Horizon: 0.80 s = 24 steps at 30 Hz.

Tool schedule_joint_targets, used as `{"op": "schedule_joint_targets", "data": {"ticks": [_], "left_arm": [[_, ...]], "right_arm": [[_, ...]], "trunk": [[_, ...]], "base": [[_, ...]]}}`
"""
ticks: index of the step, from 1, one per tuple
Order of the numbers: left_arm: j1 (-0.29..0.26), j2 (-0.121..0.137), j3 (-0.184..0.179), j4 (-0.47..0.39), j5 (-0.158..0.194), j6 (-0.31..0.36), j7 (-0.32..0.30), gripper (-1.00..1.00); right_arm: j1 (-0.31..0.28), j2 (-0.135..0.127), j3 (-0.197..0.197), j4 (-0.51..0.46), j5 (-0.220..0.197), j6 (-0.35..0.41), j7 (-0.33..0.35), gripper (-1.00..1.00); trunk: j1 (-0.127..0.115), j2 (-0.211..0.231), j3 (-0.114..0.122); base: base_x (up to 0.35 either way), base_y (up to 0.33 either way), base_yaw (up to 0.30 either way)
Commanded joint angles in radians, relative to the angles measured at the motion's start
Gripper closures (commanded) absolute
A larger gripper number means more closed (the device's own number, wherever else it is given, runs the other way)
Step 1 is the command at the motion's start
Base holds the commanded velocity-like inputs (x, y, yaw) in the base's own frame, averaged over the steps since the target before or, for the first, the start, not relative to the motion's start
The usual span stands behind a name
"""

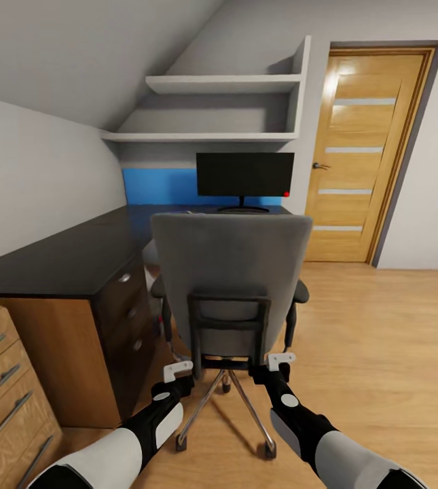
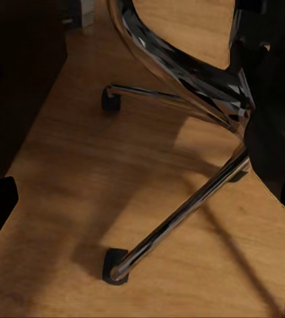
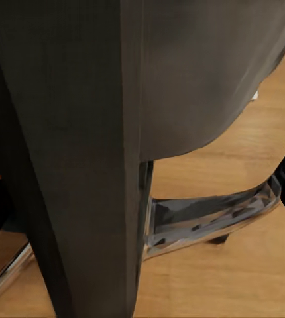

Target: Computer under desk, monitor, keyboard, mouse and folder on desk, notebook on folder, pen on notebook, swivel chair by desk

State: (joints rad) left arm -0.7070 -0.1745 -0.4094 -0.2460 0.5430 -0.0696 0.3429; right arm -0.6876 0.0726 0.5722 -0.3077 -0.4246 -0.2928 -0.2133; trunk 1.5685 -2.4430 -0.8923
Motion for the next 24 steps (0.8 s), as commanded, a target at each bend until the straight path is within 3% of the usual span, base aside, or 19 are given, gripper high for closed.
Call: {"op": "schedule_joint_targets", "data": {"ticks": [1,24], "left_arm": [[-0.002,0.000,-0.008,0.000,0.005,-0.006,0.004,-1.00],[-0.002,0.000,-0.008,0.001,0.006,-0.006,0.004,-1.00]], "right_arm": [[-0.001,-0.001,0.005,0.001,-0.010,-0.005,-0.008,-1.00],[-0.001,0.001,0.005,0.007,-0.010,-0.005,-0.008,-1.00]], "trunk": [[0.000,0.000,-0.001],[0.000,0.000,-0.001]], "base": [[0.321,0.000,0.000],[0.321,0.000,0.056]]}}
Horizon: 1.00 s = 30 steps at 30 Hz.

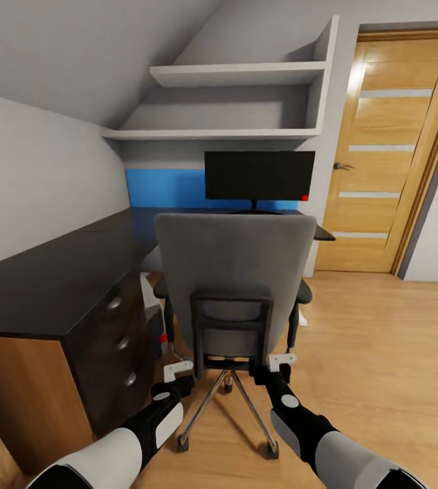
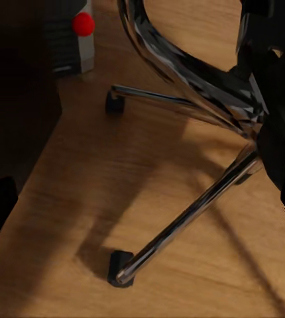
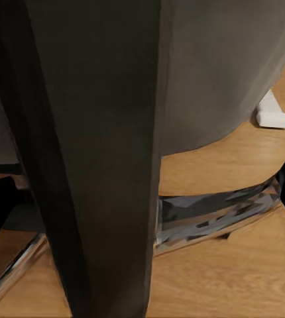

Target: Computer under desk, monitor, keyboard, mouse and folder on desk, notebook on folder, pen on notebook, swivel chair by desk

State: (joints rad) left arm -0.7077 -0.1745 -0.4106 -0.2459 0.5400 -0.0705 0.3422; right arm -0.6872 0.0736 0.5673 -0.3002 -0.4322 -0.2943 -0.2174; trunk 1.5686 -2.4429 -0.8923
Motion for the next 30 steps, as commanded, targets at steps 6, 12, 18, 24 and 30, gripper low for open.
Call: {"op": "schedule_joint_targets", "data": {"ticks": [6,12,18,24,30], "left_arm": [[-0.001,0.000,-0.007,0.002,0.009,-0.005,0.004,-1.00],[-0.001,0.000,-0.008,0.002,0.009,-0.005,0.004,-1.00],[-0.001,0.000,-0.007,0.002,0.009,-0.005,0.004,-1.00],[-0.001,0.000,-0.007,0.002,0.009,-0.005,0.004,-1.00],[-0.001,0.000,-0.007,0.003,0.009,-0.005,0.004,-1.00]], "right_arm": [[-0.002,0.000,0.010,0.000,-0.002,-0.003,-0.003,-1.00],[-0.002,-0.002,0.009,0.000,-0.001,-0.004,-0.003,-1.00],[-0.002,-0.002,0.008,0.000,0.000,-0.003,-0.003,-1.00],[-0.002,-0.003,0.008,0.000,0.000,-0.003,-0.004,-1.00],[-0.002,-0.003,0.008,0.000,0.000,-0.003,-0.004,-1.00]], "trunk": [[0.000,0.000,-0.001],[0.000,0.000,-0.001],[0.000,0.000,-0.001],[0.000,0.000,-0.001],[0.000,0.000,-0.001]], "base": [[0.321,0.000,0.000],[0.321,0.000,0.000],[0.321,0.000,0.000],[0.321,0.000,0.000],[0.321,0.000,0.000]]}}
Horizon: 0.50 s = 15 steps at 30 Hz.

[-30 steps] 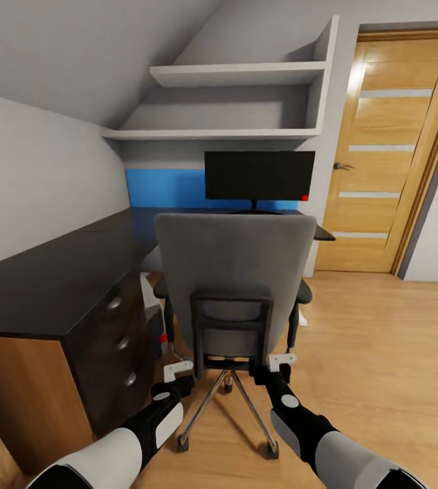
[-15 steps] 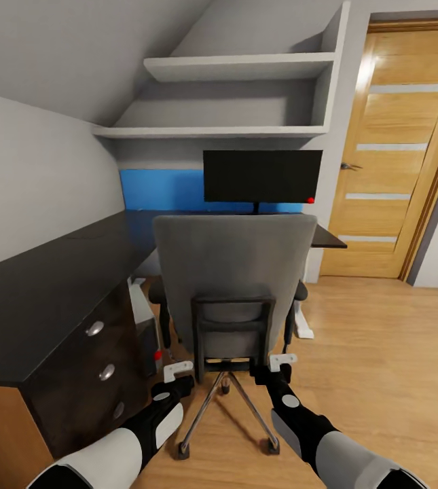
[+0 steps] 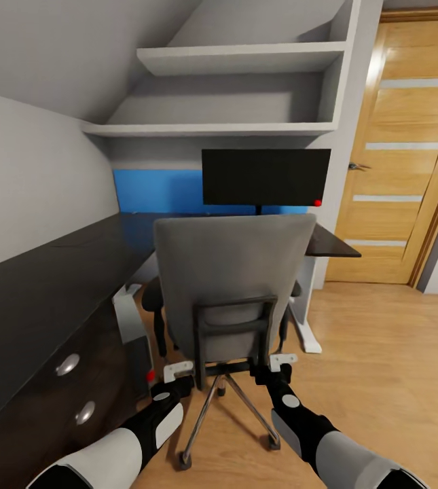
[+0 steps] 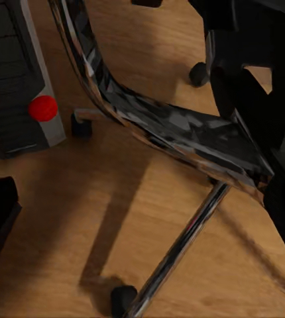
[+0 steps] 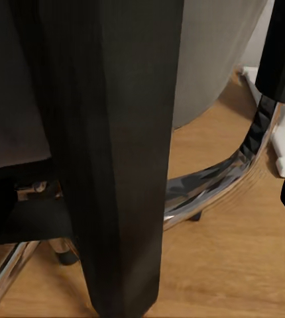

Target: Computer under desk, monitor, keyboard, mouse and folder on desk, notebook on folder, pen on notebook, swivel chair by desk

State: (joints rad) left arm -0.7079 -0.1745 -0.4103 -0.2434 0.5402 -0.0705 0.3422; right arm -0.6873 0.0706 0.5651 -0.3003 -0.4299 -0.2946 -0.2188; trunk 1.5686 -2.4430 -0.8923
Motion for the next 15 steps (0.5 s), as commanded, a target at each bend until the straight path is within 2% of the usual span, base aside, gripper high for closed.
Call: {"op": "schedule_joint_targets", "data": {"ticks": [1,9,15], "left_arm": [[-0.001,0.000,-0.007,0.001,0.009,-0.005,0.004,-1.00],[-0.001,0.000,-0.007,0.001,0.009,-0.005,0.004,-1.00],[-0.001,0.000,-0.007,0.001,0.009,-0.003,0.004,-1.00]], "right_arm": [[-0.001,0.000,0.010,0.000,-0.003,-0.003,-0.003,-1.00],[-0.001,0.000,0.010,0.001,-0.003,-0.003,-0.003,-1.00],[-0.001,0.000,0.010,0.001,-0.003,-0.003,-0.003,-1.00]], "trunk": [[0.000,0.000,-0.001],[0.000,0.000,-0.001],[0.000,0.000,-0.001]], "base": [[0.321,0.000,0.000],[0.321,-0.007,0.000],[0.290,-0.171,0.000]]}}
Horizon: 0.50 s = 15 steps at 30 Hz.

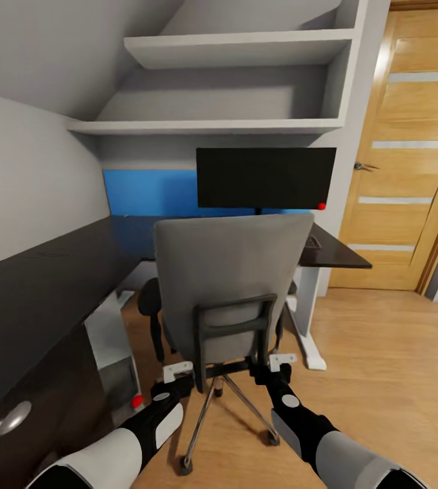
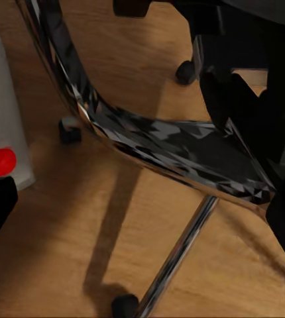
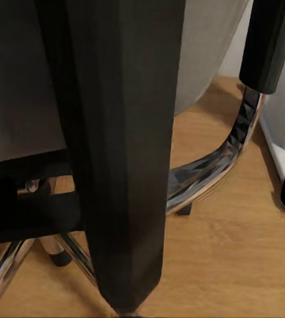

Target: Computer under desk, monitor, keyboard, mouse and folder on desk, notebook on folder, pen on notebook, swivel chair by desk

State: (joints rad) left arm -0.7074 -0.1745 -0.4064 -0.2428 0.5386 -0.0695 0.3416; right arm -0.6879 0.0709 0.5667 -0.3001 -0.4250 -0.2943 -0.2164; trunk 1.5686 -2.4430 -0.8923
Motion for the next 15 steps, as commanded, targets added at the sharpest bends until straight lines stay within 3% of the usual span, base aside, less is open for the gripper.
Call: {"op": "schedule_joint_targets", "data": {"ticks": [1,9,15], "left_arm": [[-0.001,0.000,-0.011,0.000,0.011,-0.004,0.005,-1.00],[-0.001,0.000,-0.011,0.000,0.011,-0.004,0.005,-1.00],[-0.001,0.000,-0.011,0.000,0.011,-0.006,0.005,-1.00]], "right_arm": [[-0.001,0.000,0.009,0.000,-0.008,-0.003,-0.006,-1.00],[-0.001,0.000,0.009,0.000,-0.008,-0.004,-0.005,-1.00],[-0.001,0.000,0.009,-0.001,-0.008,-0.004,-0.005,-1.00]], "trunk": [[0.000,0.000,-0.001],[0.000,0.000,-0.001],[0.000,0.000,-0.001]], "base": [[0.268,-0.228,0.000],[0.264,-0.229,0.000],[0.293,-0.039,0.000]]}}
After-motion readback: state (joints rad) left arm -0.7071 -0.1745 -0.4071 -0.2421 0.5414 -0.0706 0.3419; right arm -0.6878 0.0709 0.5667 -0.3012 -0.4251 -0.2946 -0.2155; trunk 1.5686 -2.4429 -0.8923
